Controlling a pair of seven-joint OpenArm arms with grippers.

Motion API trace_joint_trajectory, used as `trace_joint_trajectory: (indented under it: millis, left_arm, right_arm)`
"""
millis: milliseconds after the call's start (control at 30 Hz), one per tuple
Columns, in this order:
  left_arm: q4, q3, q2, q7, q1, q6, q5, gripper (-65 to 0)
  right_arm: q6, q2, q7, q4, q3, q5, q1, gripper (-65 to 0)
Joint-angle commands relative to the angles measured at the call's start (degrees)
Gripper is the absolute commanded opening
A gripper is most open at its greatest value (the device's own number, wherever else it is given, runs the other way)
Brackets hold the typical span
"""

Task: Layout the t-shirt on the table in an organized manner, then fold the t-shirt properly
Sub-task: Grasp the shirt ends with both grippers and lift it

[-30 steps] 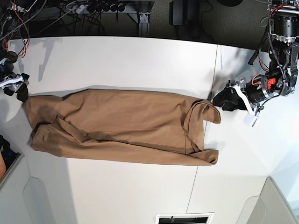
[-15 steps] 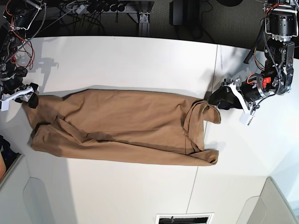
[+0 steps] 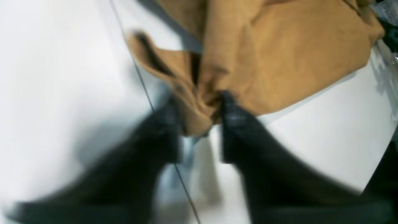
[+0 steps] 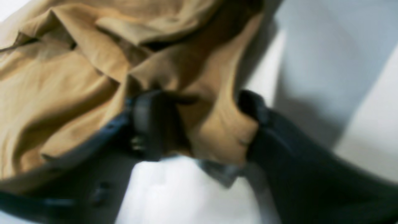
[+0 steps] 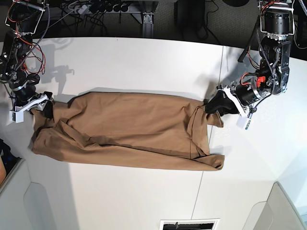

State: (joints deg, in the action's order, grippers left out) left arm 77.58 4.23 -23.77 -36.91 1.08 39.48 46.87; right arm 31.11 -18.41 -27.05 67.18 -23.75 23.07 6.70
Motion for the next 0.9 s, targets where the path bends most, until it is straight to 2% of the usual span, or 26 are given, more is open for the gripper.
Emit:
trace_joint_trajectory:
  millis: [0,67,167,233,333,433,567,667,767,833,867]
  left_arm:
    - [0.90,0.39,-0.87,1.57,-1.14,0.52,1.03,-63.9]
    - [0.90,0.39,-0.87,1.55,-1.27,0.52,0.63,-65.0]
    - [1.66,1.64,-1.27,0.20,-1.14,0.52,-0.24,-65.0]
    - [3.89,3.93,-2.19,-2.64,-0.48,0.52,0.11,-65.0]
    - [10.47,8.13,-5.05,-7.80,2.78,0.52,5.88,-65.0]
    - [20.31,13.60,-7.41,-10.10,7.02,0.52,11.06,-65.0]
    - [27.08,19.17,-9.53,-10.01,8.59,0.52,9.84,-65.0]
    - [25.00,18.62,-10.03,-6.54,8.52,0.52,7.19,-65.0]
    - [19.67,13.79,-10.01,-3.65,6.38,0.52,3.28,-65.0]
    - [15.10,9.33,-9.55,-3.61,3.63,0.52,1.38,-65.0]
    - [12.98,7.23,-9.31,-3.61,2.49,0.52,1.01,-65.0]
  right_arm:
    - [0.24,-0.79,-1.25,0.96,0.04,-0.11,0.57,-45.8]
    - [0.28,-0.79,-1.38,2.12,0.04,-0.13,0.55,-64.9]
    - [1.09,-0.81,-4.94,5.20,0.02,1.22,0.57,-65.0]
    - [1.07,-0.81,-10.71,8.94,-0.20,4.00,0.39,-65.0]
    - [1.07,-0.83,-17.16,17.14,-2.10,8.85,-1.38,-65.0]
    - [1.05,-2.03,-17.35,23.43,-5.05,11.93,-2.91,-65.0]
    - [0.63,-3.63,-12.79,23.04,-7.43,12.13,-1.11,-65.0]
    - [0.61,-3.72,-12.61,19.78,-7.56,11.23,2.10,-65.0]
    - [0.61,-3.61,-13.09,14.82,-6.43,11.45,5.66,-64.9]
    - [0.59,-3.58,-15.17,11.87,-5.40,11.98,7.89,-45.6]
    - [0.59,-3.58,-15.89,11.08,-5.09,12.50,8.24,-38.2]
